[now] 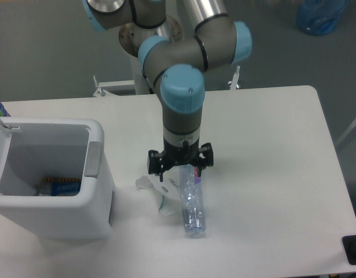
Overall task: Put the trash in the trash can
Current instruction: 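Lower the gripper onto the white tissue and close on it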
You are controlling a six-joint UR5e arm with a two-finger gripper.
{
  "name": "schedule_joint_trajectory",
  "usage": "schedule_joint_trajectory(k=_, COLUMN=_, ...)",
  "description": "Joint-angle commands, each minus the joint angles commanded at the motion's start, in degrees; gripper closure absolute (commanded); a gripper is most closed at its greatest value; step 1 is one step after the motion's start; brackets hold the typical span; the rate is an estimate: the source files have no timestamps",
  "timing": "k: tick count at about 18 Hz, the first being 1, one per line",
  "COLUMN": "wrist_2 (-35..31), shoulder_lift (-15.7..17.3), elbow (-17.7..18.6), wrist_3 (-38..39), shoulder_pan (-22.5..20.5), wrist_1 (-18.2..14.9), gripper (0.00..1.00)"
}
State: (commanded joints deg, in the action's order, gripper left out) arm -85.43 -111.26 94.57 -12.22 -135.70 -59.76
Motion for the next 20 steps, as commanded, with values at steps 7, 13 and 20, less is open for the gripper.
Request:
schedule_joint_trajectory(k=7, wrist_2=-0.4, shoulder_lift=-3.7, elbow=-0.1, wrist_3=5.5, shoulder_pan=1.3, wrist_1=0.8, gripper=0.00)
schedule_joint_trajectory(k=13, wrist_2=-0.9, shoulder_lift=-5.2, elbow=-0.5, wrist_3=6.0, shoulder_pan=1.4, wrist_1=1.0, gripper=0.04)
schedule_joint_trajectory(k=20, wrist_2=-1.5, shoulder_lift=-5.3, elbow=0.1, wrist_3=6.1, shoulder_pan=1.8, wrist_1=1.6, gripper=0.41)
